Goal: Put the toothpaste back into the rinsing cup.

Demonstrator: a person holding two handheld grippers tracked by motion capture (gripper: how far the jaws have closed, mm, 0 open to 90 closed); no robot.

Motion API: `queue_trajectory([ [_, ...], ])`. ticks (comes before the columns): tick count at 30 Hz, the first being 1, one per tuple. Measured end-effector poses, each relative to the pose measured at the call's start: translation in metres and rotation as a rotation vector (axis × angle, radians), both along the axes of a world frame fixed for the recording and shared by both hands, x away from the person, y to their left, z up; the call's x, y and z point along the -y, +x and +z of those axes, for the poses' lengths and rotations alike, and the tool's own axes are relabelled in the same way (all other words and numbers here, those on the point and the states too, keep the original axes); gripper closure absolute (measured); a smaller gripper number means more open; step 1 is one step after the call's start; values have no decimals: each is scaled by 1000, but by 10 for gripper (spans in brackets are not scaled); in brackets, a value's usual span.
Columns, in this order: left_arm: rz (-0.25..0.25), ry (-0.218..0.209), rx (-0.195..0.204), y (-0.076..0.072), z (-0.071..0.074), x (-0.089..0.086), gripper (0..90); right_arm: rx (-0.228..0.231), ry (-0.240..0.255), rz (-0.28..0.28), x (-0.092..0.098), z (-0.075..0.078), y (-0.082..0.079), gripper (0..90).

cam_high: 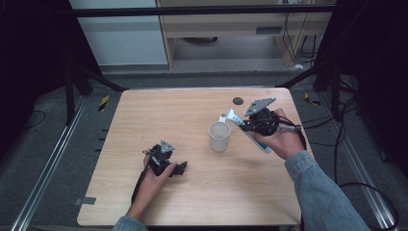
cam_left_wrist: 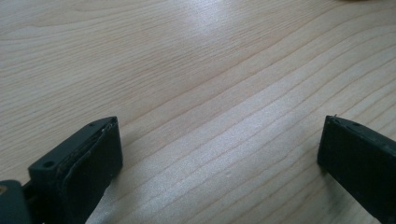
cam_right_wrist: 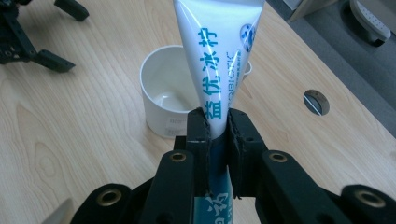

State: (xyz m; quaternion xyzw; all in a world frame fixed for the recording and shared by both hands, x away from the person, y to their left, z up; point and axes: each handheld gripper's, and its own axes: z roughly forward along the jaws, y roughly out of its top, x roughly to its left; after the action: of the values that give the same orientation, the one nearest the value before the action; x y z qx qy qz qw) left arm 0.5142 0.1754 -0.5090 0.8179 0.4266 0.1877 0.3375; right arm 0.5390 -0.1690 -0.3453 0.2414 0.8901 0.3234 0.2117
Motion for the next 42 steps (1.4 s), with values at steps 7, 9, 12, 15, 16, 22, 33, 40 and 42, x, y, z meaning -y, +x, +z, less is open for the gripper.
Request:
queue_trajectory([
  [7,1,-1,0,0,0,0,0,18,14,-8,-3,10,2,801],
  [9,1,-1,0,0,0,0,0,25,24,-14,-3,14,3,801],
  [12,1,-1,-1,0,0,0,0,44,42,-23,-3,20,4,801],
  [15,1,-1,0,0,0,0,0,58,66,-31,-3,24,5,801],
  [16,1,-1,0,0,0,0,0,64,71,-33,-4,26,6,801],
  [22,1,-1,0,0,0,0,0,91,104,-38,-6,34,7,801],
  [33,0,0,-1,0,0,0,0,146,151,-37,-19,49,8,801],
  [40,0,1,-1,0,0,0,0,173,172,-33,-26,55,9,800],
  [42,0,1,-1,0,0,0,0,183,181,-34,-27,56,10,801],
])
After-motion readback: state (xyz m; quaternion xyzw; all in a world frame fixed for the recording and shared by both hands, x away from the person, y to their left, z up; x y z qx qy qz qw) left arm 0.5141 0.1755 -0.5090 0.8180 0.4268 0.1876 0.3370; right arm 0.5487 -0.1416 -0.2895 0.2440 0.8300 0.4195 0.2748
